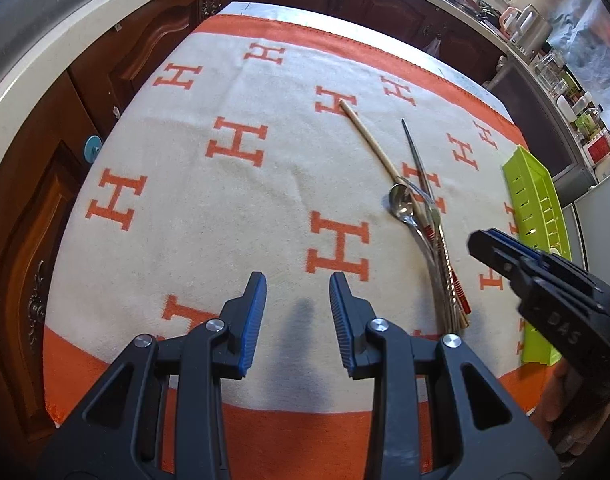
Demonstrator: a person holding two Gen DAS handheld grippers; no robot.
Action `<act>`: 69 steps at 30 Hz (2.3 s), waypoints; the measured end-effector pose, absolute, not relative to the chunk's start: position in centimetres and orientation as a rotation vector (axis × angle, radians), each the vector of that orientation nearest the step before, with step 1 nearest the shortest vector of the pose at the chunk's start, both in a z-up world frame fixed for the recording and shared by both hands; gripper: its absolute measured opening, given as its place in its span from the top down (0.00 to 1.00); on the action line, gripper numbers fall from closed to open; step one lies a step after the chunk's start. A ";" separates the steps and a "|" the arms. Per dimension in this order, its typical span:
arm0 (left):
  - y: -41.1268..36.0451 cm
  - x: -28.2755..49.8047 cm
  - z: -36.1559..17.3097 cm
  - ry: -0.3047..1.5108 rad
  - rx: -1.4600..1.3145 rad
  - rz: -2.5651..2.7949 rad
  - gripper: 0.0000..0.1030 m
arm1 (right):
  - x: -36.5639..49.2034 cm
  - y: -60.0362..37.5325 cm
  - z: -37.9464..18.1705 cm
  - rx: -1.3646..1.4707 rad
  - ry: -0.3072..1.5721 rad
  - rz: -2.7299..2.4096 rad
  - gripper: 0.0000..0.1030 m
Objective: Organize utensils
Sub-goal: 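Move both open tools back over the fork and chopsticks on the blanket, then close the right tool on the steel fork and lift it, then grasp a steel spoon with the left tool while the right tool holds the fork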
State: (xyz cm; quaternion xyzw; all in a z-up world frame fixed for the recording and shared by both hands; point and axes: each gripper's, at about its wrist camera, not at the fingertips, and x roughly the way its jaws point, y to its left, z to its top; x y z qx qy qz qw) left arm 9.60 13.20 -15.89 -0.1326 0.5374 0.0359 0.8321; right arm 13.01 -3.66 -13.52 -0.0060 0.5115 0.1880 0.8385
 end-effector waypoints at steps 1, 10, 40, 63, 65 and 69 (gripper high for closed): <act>13.3 9.6 -16.1 1.141 -0.283 0.076 0.71 | 13.2 -3.4 -13.8 -0.016 1.084 0.399 0.81; 14.2 10.0 -17.5 1.167 -0.307 0.080 0.71 | 13.8 -1.4 -14.7 -0.140 1.043 0.366 0.81; 12.7 12.1 -18.0 1.164 -0.319 0.018 0.71 | 14.6 -8.8 -13.3 0.306 1.096 0.408 0.98; 8.0 17.4 -19.4 0.944 -0.216 -0.166 0.63 | 13.4 -13.9 -12.6 0.406 1.064 0.397 0.98; 7.4 17.2 -19.6 0.922 -0.185 -0.182 0.63 | 13.4 -14.0 -12.6 0.408 1.062 0.399 0.98; 6.6 17.1 -19.7 0.909 -0.173 -0.233 0.63 | 13.4 -14.1 -12.6 0.409 1.056 0.401 0.98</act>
